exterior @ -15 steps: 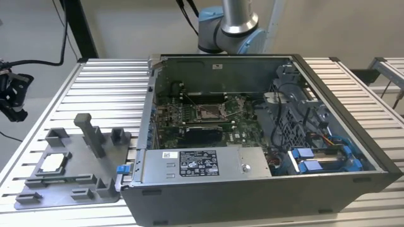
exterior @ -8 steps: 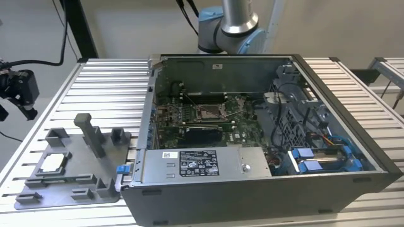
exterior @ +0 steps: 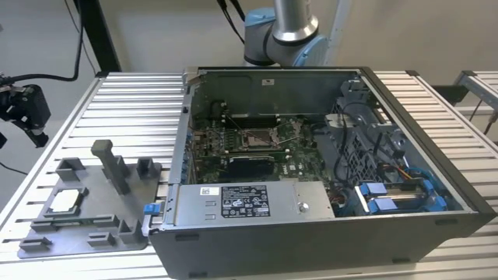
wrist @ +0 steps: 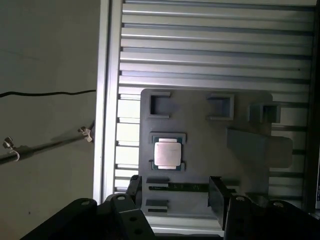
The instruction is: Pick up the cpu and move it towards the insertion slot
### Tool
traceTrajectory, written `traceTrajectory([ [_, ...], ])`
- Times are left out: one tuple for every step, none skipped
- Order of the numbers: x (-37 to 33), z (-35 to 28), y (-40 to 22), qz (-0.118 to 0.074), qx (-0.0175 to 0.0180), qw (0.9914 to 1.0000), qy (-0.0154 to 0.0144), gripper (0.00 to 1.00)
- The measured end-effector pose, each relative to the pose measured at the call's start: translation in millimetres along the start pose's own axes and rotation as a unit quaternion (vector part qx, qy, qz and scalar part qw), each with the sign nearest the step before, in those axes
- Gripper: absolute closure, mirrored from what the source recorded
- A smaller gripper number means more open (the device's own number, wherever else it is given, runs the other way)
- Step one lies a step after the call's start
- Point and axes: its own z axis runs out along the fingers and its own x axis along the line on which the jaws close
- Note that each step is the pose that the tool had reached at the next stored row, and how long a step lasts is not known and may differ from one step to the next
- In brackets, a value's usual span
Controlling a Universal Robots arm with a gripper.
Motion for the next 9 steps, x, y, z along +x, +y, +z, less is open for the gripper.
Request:
traceTrajectory([
  [0.0, 0.4, 0.1, 0.0, 0.0, 1.0, 0.0, 1.0],
  [0.0, 0.9, 0.3, 0.0, 0.0, 1.0, 0.0, 1.0],
  [0.0, 2.0, 0.4, 0.0, 0.0, 1.0, -0.0001, 1.0],
  [0.1, 3.5, 0.6, 0.0, -0.0001, 1.0, -0.0002, 1.0],
  [0.3, 5.0, 0.7, 0.0, -0.0001, 1.0, -0.0001, 1.0],
  [0.7, 6.7, 0.8, 0.0, 0.0, 1.0, 0.0, 1.0],
  [1.2, 8.6, 1.0, 0.0, 0.0, 1.0, -0.0001, 1.0],
  [1.9, 10.5, 1.1, 0.0, 0.0, 1.0, 0.0, 1.0],
  [2.5, 12.3, 1.2, 0.0, 0.0, 1.0, -0.0001, 1.0],
])
